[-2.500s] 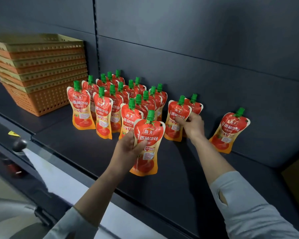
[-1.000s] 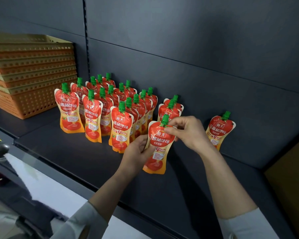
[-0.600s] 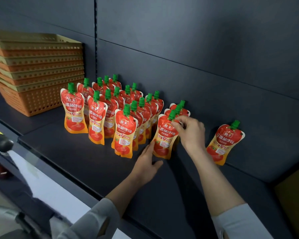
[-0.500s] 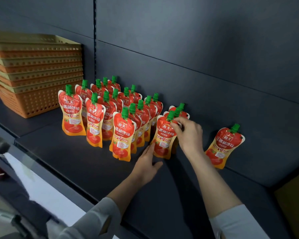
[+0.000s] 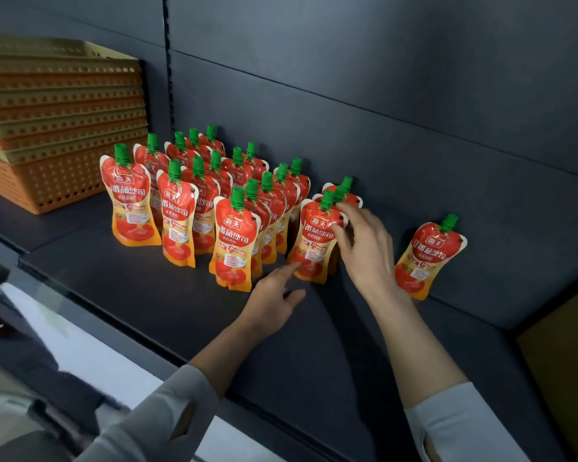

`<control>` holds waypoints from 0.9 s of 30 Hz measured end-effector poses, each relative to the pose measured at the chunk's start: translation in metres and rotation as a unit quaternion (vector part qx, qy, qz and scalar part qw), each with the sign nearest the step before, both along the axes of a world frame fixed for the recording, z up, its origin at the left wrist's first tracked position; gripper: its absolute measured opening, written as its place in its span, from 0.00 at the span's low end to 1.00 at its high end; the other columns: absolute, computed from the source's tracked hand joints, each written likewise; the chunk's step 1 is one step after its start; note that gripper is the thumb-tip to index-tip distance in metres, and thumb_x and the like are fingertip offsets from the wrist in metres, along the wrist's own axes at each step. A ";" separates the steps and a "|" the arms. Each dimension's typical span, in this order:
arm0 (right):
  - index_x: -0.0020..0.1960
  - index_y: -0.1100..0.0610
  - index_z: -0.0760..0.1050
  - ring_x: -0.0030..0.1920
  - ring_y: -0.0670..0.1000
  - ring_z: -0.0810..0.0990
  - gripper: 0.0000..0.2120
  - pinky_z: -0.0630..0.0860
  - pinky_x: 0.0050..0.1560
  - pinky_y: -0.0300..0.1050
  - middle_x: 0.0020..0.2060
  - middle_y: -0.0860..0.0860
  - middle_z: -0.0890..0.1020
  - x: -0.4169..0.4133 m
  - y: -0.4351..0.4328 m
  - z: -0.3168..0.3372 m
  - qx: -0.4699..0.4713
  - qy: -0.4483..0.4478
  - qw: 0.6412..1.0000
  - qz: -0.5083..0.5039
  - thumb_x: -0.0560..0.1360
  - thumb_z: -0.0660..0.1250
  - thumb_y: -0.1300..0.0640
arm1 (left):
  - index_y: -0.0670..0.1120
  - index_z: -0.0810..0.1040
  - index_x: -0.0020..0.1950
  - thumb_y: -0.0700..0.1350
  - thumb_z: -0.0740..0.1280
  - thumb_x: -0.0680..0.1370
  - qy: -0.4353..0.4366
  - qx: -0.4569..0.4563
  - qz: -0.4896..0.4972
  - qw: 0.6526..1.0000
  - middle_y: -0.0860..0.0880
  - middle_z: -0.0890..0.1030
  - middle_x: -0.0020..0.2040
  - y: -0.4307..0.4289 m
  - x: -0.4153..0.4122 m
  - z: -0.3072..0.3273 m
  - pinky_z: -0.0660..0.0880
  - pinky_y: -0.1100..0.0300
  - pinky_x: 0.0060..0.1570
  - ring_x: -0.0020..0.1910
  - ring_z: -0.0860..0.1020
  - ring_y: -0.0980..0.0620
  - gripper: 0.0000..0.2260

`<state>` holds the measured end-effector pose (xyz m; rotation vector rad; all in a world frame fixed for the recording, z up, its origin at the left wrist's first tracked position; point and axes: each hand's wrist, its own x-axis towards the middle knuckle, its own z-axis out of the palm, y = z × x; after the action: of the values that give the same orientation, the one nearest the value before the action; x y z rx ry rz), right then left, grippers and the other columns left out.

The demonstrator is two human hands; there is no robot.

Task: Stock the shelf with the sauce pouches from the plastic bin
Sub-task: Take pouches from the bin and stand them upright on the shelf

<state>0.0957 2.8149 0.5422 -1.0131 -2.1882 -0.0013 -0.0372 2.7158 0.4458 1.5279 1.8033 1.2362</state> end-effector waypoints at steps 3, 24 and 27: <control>0.70 0.55 0.71 0.59 0.55 0.78 0.19 0.78 0.57 0.54 0.61 0.55 0.78 0.008 -0.027 -0.012 -0.006 0.040 0.999 -0.023 0.80 0.65 0.57 | 0.49 0.69 0.72 0.41 0.67 0.79 -0.001 0.032 -0.007 0.999 0.49 0.74 0.67 -0.031 -0.006 0.006 0.72 0.61 0.63 0.66 0.73 0.55 0.22; 0.64 0.55 0.77 0.54 0.51 0.81 0.15 0.80 0.51 0.50 0.55 0.50 0.81 -0.142 -0.424 -0.249 -0.308 -0.078 0.923 0.218 0.81 0.60 0.53 | 0.51 0.80 0.58 0.39 0.65 0.79 -0.122 -0.074 0.334 0.932 0.57 0.82 0.53 -0.449 -0.134 -0.142 0.77 0.63 0.49 0.50 0.80 0.62 0.11; 0.68 0.54 0.74 0.58 0.53 0.79 0.17 0.78 0.56 0.49 0.59 0.51 0.80 -0.161 -0.452 -0.286 -0.363 -0.191 0.876 0.255 0.80 0.64 0.58 | 0.54 0.77 0.58 0.37 0.67 0.77 -0.173 -0.133 0.385 0.897 0.56 0.81 0.53 -0.504 -0.129 -0.190 0.78 0.55 0.54 0.51 0.80 0.59 0.14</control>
<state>-0.0655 2.3632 0.2561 -0.8036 -2.8450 1.0107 -0.1664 2.2119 0.2555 0.3777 2.2704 1.3893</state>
